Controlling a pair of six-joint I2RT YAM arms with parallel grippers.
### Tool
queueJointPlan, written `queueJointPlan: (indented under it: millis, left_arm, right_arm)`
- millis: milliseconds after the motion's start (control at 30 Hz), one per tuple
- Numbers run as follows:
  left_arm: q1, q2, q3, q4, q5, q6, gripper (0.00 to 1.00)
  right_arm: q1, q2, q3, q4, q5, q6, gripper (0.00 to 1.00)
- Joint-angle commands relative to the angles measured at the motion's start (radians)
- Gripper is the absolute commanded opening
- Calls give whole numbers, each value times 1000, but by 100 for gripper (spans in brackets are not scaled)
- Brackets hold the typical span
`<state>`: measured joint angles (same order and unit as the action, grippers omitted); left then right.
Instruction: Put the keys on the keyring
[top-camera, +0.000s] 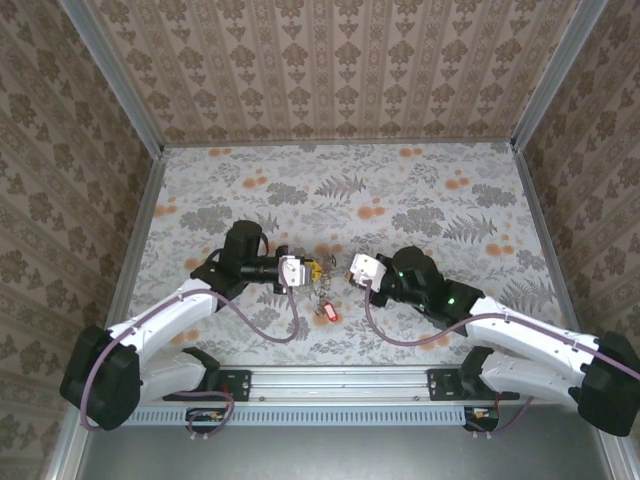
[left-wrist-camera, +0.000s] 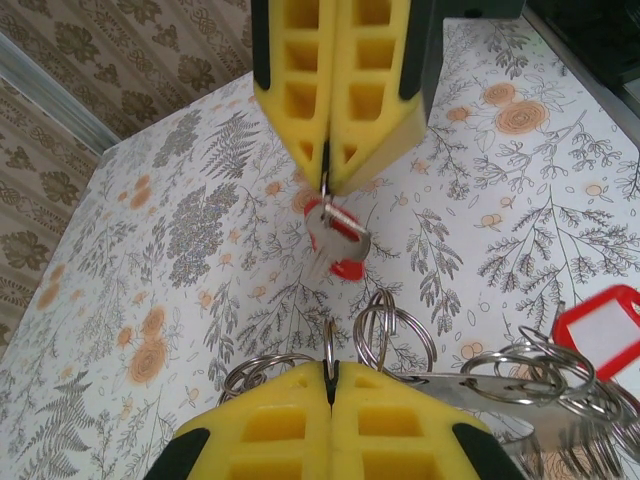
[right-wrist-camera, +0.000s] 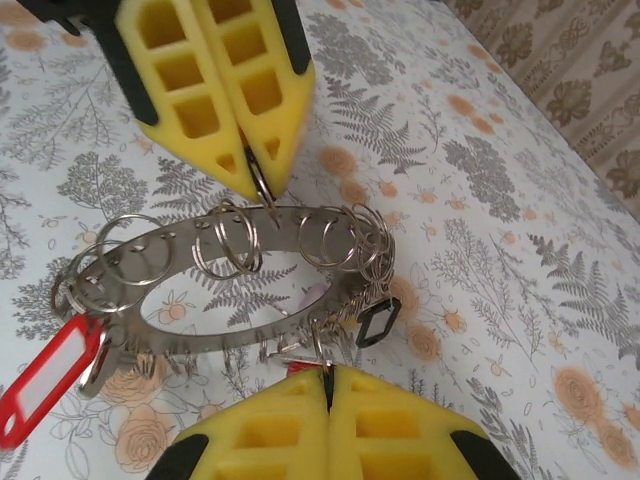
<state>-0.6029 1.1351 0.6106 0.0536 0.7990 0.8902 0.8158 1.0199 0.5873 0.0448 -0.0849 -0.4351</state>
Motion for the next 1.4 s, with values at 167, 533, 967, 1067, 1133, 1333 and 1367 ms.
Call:
queueJointPlan:
  millis: [167,533,967,1067,1133,1333,1367]
  left_arm:
    - [-11,6,11,42,31,-29,0]
    - [-11,28,32,17,-23,-58,0]
    - [-11,32,26,31,-21,-65,0]
    - [-11,31,25,38,-17,-68,0]
    - [-11,30,23,45,-15,-72,0]
    - [-13,25,18,54,-11,-76,0]
    - [-14,25,18,56,-11,-76,0]
  right_arm:
    - [13,160,107,96,-63,-14,0]
    - [106,98,60,11,-178,6,0]
    - [84,15,8,14,-84,51,0]
    - [60,0,4,18,-63,79,0]
    - [45,8,14,11,-68,97,0]
    - [41,94,63,16,-112,140,0]
    - [41,113,70,27,-115,153,0]
